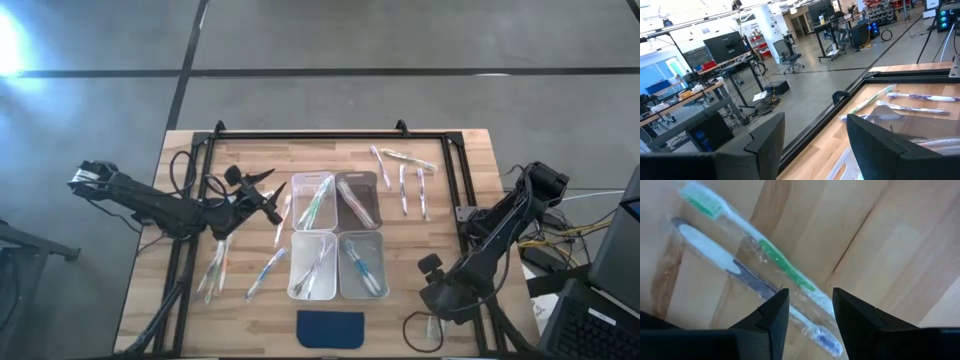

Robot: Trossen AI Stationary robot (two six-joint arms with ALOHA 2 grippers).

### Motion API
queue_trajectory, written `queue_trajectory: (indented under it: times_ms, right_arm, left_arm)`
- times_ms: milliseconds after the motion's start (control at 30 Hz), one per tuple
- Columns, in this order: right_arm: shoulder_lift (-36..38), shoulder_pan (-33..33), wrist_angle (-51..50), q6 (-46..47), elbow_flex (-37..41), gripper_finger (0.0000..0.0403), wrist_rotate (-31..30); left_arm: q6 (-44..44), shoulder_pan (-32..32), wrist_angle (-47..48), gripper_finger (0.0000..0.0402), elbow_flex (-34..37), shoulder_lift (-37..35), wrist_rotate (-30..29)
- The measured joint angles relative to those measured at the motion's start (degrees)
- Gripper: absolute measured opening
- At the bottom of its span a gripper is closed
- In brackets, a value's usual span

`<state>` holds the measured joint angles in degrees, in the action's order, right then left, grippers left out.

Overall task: Pick & Place Toothbrushes
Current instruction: Put the green toothbrush into the transparent bin

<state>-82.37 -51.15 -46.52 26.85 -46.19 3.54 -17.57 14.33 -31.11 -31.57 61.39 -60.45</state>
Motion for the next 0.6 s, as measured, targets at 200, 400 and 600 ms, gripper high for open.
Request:
queue_trajectory:
  times_ms: [200, 400, 600]
  right_arm:
    - [0.0, -0.5, 3.0, 0.0, 2.6, 0.0144, 0.0]
    - [0.0, -0.5, 5.8, -0.2, 4.8, 0.0163, -0.1]
    - [0.0, -0.5, 7.5, -0.3, 7.9, 0.0172, -0.1]
  left_arm:
    - [0.0, 0.0, 0.3, 0.0218, 0.0, 0.0, 0.0]
    - [0.0, 0.0, 0.3, 0.0218, 0.0, 0.0, 0.0]
    - [0.0, 0.0, 0.3, 0.0218, 0.0, 0.0, 0.0]
